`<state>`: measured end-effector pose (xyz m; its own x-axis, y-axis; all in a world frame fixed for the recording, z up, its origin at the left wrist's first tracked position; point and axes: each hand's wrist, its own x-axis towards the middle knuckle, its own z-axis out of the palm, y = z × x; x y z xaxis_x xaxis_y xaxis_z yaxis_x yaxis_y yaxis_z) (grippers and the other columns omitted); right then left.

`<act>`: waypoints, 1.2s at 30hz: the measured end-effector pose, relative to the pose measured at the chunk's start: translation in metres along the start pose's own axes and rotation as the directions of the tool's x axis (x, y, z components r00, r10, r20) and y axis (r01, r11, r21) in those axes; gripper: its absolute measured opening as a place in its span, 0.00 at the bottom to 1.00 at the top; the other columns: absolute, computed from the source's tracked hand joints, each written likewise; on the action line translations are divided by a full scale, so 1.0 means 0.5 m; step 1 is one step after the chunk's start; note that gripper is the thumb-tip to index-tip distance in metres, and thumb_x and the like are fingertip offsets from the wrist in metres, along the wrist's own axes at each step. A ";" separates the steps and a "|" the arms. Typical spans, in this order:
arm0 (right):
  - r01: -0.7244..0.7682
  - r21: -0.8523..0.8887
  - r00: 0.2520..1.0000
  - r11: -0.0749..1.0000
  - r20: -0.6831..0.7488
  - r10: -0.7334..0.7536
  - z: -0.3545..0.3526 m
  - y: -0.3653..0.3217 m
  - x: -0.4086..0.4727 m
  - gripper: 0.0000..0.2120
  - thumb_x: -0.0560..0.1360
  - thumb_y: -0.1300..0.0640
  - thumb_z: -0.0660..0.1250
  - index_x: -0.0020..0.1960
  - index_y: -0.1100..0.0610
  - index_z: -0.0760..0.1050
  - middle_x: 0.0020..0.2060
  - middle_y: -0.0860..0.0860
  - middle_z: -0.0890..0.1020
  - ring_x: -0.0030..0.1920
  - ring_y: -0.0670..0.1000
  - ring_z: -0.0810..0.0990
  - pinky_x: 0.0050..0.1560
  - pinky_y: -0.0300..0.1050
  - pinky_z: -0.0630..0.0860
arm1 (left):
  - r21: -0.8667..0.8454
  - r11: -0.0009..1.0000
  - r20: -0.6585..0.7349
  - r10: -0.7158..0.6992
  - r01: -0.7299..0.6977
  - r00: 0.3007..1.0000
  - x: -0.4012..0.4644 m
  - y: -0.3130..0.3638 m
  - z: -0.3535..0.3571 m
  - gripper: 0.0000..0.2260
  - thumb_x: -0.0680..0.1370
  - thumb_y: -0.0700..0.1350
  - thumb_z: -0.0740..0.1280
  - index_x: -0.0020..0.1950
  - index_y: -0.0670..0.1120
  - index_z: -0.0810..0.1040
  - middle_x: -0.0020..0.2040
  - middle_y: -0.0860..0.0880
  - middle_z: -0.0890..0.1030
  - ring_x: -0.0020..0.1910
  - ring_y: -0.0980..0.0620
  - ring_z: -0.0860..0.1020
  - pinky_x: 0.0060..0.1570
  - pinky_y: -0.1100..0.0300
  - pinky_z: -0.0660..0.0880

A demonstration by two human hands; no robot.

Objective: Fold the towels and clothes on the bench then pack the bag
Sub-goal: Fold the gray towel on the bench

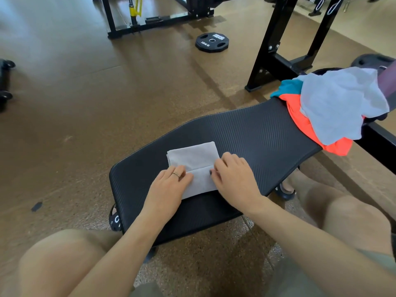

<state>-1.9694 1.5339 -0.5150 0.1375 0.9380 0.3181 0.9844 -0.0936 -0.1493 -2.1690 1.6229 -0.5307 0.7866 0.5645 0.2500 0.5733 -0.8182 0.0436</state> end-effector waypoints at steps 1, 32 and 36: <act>0.084 -0.007 0.996 0.996 0.025 -0.083 -0.004 -0.002 -0.013 0.08 0.80 0.51 0.61 0.48 0.55 0.72 0.45 0.50 0.73 0.47 0.54 0.73 0.52 0.51 0.73 | -0.017 1.000 -0.010 0.006 -0.006 1.000 -0.001 0.001 -0.002 0.13 0.70 0.39 0.75 0.52 0.47 0.78 0.51 0.48 0.76 0.46 0.46 0.74 0.46 0.54 0.73; -0.473 0.327 0.824 0.818 0.492 0.279 -0.015 -0.011 -0.035 0.13 0.82 0.42 0.57 0.50 0.52 0.67 0.44 0.49 0.73 0.44 0.53 0.76 0.44 0.53 0.75 | -0.107 0.984 0.622 -0.047 0.145 0.781 0.068 0.027 -0.070 0.19 0.80 0.45 0.57 0.71 0.50 0.69 0.65 0.51 0.72 0.59 0.48 0.76 0.55 0.53 0.75; -0.579 0.358 0.784 0.732 0.489 0.381 -0.010 -0.014 -0.032 0.16 0.81 0.41 0.62 0.49 0.53 0.64 0.42 0.50 0.75 0.41 0.53 0.75 0.36 0.48 0.68 | -0.156 0.938 0.732 -0.100 0.309 0.674 0.081 0.051 -0.073 0.16 0.77 0.53 0.63 0.62 0.47 0.71 0.57 0.50 0.73 0.53 0.48 0.76 0.51 0.51 0.75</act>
<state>-1.9781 1.5178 -0.5144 0.4291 0.8633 -0.2656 0.6013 -0.4924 -0.6292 -2.1310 1.6206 -0.4840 0.6404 0.5423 -0.5439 0.7451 -0.6104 0.2687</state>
